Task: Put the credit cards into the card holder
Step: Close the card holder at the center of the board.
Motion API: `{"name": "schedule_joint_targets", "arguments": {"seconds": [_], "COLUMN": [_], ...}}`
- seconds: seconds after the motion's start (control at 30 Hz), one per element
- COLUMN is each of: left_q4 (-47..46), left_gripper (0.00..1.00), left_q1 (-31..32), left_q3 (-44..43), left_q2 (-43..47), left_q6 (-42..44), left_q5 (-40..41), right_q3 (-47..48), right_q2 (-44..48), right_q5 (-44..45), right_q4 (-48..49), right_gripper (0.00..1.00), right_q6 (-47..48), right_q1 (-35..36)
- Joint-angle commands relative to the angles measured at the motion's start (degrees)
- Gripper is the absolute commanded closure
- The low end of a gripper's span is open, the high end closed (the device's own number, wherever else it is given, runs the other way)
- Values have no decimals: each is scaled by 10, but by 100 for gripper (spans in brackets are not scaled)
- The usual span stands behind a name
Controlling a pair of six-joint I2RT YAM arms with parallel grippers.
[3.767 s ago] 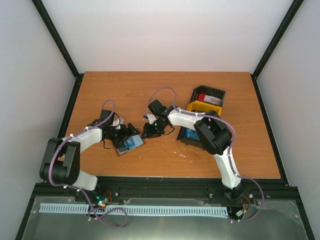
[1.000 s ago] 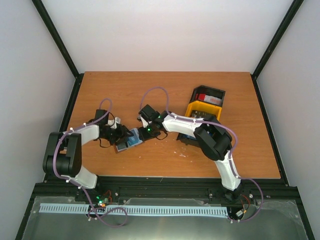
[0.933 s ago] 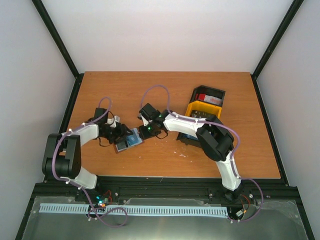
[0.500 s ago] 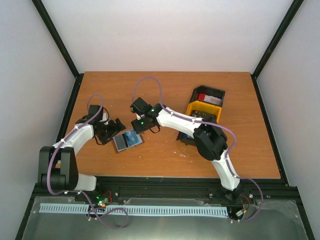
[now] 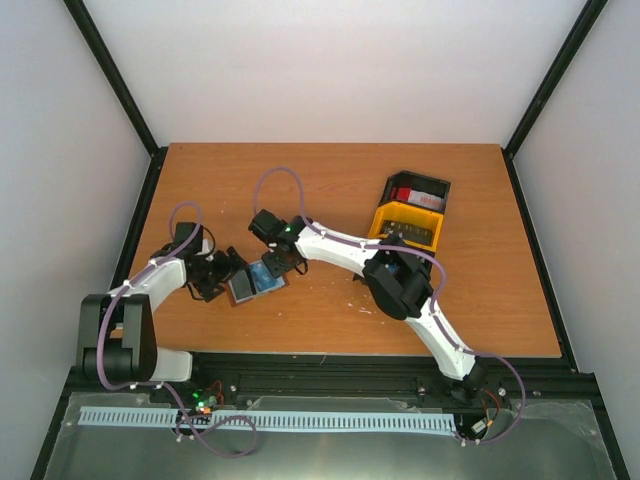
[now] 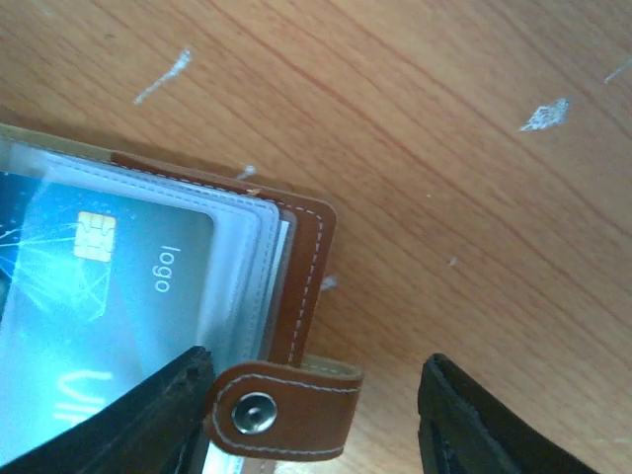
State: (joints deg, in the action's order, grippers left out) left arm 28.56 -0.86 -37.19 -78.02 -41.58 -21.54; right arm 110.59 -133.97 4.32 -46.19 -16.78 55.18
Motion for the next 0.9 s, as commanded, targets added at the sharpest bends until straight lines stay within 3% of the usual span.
{"name": "schedule_joint_targets", "arguments": {"seconds": [0.0, 0.5, 0.87], "left_q4": [-34, -88, -130], "left_gripper": [0, 0, 1], "left_q1": [-3, -3, -4], "left_q3": [17, 14, 25], "left_q2": [-30, -52, -64], "left_q6": [9, 11, 28], "left_q5": [-41, -100, -114], "right_q3": [12, 3, -34], "right_q2": [-20, -4, -9], "right_q5": [56, 184, 59], "right_q4": [-15, -17, 9], "right_gripper": [46, 67, 84], "right_q6": [7, -23, -28], "right_q1": [5, 1, -39]}}
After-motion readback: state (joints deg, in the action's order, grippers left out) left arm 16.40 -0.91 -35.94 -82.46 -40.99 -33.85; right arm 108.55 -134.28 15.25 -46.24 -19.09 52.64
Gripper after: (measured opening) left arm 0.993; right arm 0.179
